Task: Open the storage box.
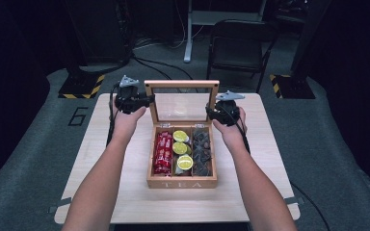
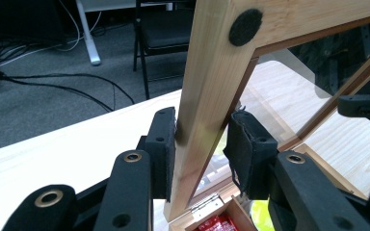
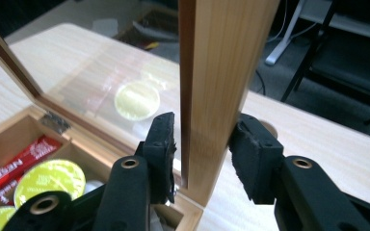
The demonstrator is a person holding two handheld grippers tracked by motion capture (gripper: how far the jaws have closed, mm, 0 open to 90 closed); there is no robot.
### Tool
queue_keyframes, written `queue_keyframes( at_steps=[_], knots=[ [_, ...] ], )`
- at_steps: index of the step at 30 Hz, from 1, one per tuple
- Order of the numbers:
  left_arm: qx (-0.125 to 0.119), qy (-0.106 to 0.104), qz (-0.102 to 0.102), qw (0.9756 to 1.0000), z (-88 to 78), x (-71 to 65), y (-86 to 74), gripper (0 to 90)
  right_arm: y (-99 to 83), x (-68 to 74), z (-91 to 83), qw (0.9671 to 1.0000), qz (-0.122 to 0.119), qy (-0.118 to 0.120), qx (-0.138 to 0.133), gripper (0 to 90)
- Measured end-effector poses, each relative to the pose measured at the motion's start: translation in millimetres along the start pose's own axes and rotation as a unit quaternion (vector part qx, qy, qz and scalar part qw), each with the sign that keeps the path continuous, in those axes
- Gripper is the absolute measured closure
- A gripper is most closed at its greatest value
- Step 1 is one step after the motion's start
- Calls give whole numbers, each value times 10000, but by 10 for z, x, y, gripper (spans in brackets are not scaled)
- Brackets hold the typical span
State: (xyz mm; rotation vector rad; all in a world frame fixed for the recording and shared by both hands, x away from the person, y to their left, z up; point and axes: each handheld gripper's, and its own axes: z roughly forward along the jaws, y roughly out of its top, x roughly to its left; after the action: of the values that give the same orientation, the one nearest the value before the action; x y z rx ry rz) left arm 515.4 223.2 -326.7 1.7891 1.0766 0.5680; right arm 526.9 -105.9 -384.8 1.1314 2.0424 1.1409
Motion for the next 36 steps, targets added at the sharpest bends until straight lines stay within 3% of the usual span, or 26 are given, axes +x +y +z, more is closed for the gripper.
queue_keyframes(
  at_steps=[3,13,19,30,36],
  knots=[
    [0,0,-13,10000,-2,-3,-2,636,-46,-6,37,9999,-50,-18,146,606],
    [-21,29,-31,10000,8,-4,-6,636,-92,-13,76,9999,87,-80,76,573],
    [-23,48,-90,9999,21,-3,-3,636,-129,-28,108,9999,101,-32,63,603],
    [-38,131,54,9999,26,-12,-8,639,-122,-3,104,9999,51,-59,84,646],
    [-95,102,-117,9998,58,-2,-43,630,-125,-8,110,10000,52,-45,61,647]
  ],
)
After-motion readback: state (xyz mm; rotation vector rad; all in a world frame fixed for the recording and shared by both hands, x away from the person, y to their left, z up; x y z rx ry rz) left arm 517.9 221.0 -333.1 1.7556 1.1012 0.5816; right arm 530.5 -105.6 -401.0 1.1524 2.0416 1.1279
